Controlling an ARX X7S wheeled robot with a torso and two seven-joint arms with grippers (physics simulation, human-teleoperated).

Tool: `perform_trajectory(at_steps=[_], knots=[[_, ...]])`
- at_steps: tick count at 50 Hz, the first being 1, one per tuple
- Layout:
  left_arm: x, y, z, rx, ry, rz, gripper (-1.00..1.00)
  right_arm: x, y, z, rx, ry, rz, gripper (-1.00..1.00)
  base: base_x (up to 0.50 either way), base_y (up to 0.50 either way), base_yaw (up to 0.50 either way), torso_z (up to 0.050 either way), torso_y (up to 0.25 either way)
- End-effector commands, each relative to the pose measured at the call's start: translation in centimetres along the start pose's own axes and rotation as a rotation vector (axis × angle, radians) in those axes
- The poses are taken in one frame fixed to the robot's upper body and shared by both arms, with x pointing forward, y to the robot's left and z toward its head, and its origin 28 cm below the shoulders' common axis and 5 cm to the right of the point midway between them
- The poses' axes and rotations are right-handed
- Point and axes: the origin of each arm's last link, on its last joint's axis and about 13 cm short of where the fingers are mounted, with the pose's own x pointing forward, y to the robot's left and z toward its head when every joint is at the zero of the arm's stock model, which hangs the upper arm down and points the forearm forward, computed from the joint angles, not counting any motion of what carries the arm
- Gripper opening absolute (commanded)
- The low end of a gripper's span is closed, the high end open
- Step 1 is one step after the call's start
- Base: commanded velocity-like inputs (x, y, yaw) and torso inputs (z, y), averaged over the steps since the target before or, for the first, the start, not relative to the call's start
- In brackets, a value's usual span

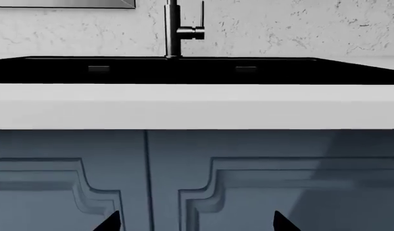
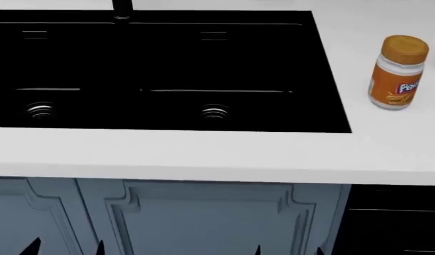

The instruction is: Turn the sink spout to the right.

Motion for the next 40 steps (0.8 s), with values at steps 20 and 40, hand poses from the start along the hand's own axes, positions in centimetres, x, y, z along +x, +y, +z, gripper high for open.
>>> perform_trajectory(at_steps=[20,40], knots=[[-0.2,-0.1,0.0,0.004,-0.005,-0.026,1.00,0.0,-0.1,0.1,-0.008,-0.010,-0.019,1.00,0.00,0.00,0.00,0.050,0.000],[0.1,0.7,3.2,0.012,-0.119,0.056,1.00,-0.1,-1.3,4.4,-0.031,-0.075,-0.077,1.00,0.00,0.00,0.00,0.028,0.000]])
